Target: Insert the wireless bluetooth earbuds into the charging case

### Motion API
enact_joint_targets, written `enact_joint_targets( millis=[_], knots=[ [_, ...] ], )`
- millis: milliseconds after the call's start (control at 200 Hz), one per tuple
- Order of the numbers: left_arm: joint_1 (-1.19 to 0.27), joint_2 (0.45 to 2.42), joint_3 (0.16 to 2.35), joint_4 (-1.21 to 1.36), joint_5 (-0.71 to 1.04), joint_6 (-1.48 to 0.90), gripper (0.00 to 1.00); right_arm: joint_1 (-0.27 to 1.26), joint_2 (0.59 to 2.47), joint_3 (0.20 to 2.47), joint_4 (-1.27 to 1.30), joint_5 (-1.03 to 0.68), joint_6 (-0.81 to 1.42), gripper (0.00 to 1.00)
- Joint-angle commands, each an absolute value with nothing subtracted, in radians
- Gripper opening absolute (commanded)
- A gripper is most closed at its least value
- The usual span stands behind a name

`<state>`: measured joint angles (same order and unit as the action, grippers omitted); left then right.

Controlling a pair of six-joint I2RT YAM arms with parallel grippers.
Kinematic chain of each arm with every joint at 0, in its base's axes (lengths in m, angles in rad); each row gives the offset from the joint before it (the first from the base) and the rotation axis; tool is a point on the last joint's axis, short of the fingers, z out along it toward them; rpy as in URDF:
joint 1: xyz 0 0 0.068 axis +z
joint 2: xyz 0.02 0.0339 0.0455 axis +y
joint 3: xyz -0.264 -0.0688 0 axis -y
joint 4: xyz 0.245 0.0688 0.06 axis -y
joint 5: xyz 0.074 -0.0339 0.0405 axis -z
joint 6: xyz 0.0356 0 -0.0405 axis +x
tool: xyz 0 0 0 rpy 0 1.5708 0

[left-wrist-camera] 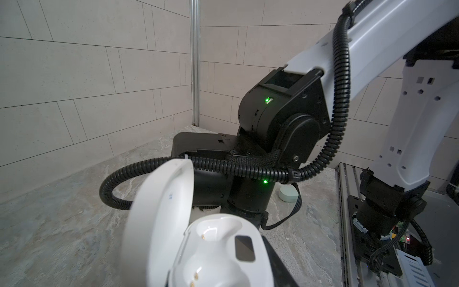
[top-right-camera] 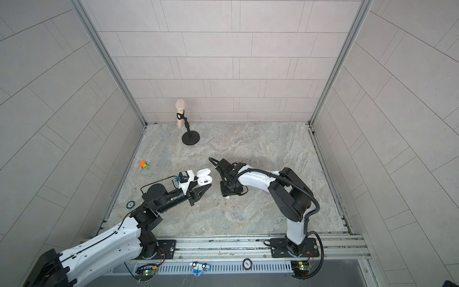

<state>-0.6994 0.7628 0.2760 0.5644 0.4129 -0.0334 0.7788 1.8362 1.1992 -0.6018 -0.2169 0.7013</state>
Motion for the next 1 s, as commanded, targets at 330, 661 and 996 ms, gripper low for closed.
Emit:
enact_joint_targets(
  millis=[330, 661, 996],
  knots=[
    [-0.693, 0.745, 0.272, 0.562, 0.408, -0.032, 0.22, 0.784, 1.917, 1.292, -0.738, -0.082, 0.620, 0.26],
    [-0.693, 0.742, 0.270, 0.562, 0.408, -0.032, 0.22, 0.785, 1.921, 1.275, -0.751, -0.110, 0.621, 0.24],
    [-0.693, 0.747, 0.271, 0.566, 0.411, -0.032, 0.22, 0.788, 1.860, 1.207, -0.750, -0.152, 0.660, 0.24]
  ],
)
